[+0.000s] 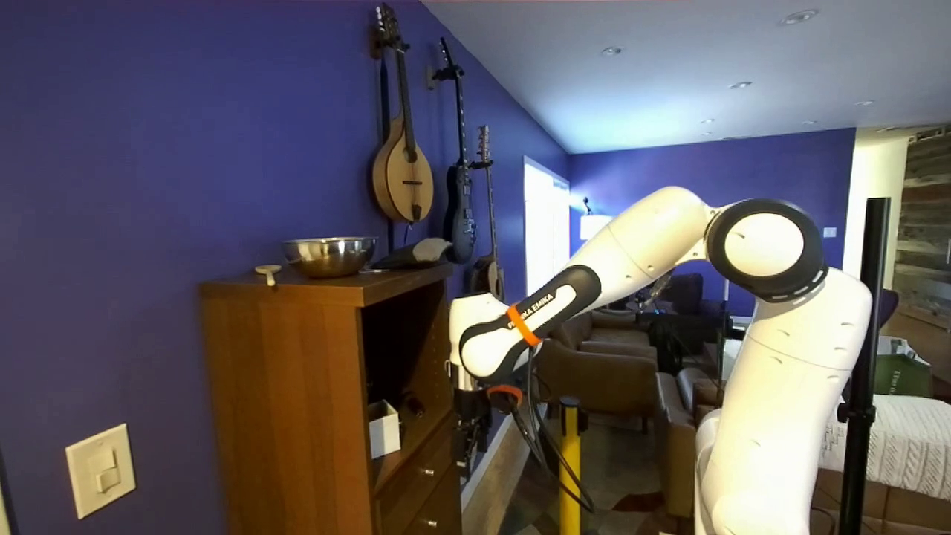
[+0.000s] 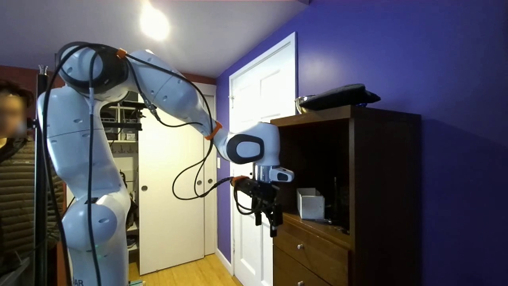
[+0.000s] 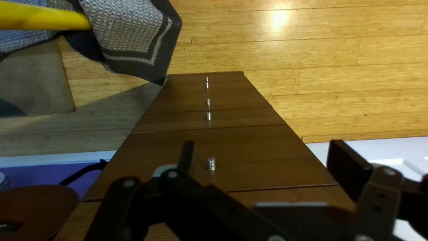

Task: Open the top drawer

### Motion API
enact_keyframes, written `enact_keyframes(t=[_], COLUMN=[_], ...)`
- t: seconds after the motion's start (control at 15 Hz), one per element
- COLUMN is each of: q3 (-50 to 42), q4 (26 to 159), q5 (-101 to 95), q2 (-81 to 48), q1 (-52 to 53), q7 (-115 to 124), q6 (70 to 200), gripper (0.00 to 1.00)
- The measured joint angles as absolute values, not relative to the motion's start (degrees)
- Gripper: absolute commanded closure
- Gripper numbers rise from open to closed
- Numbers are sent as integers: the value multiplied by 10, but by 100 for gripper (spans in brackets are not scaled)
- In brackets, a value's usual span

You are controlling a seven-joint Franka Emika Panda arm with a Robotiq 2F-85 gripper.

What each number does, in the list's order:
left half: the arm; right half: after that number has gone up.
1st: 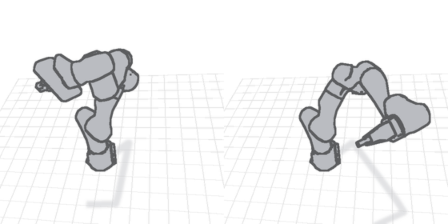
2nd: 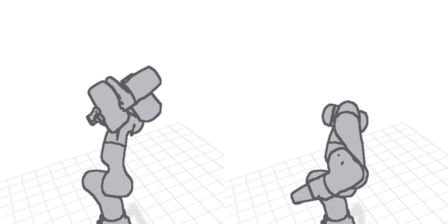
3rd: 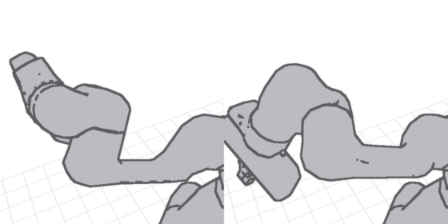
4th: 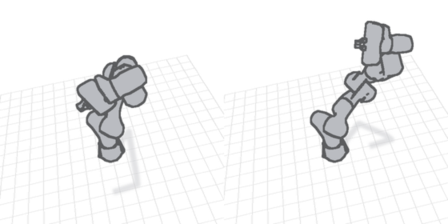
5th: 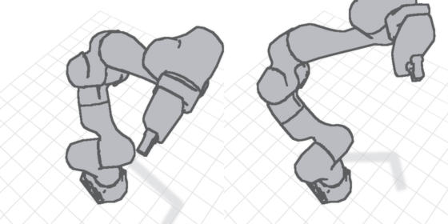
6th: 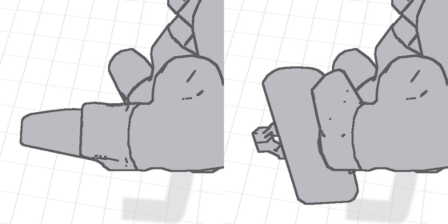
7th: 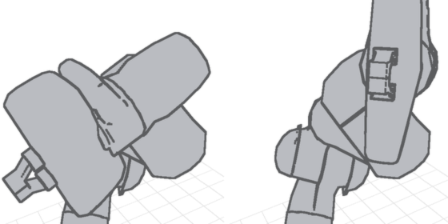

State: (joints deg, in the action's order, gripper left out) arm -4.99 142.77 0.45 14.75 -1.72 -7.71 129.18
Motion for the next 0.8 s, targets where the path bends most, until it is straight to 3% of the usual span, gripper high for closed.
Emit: enact_keyframes(t=[0.27,0.8], q3=[-49,-44], q4=[1425,1450], q5=[0,-23], q2=[145,56], q1=[-18,-26], q7=[-76,-63], q6=[1297,1467], gripper=[0,0])
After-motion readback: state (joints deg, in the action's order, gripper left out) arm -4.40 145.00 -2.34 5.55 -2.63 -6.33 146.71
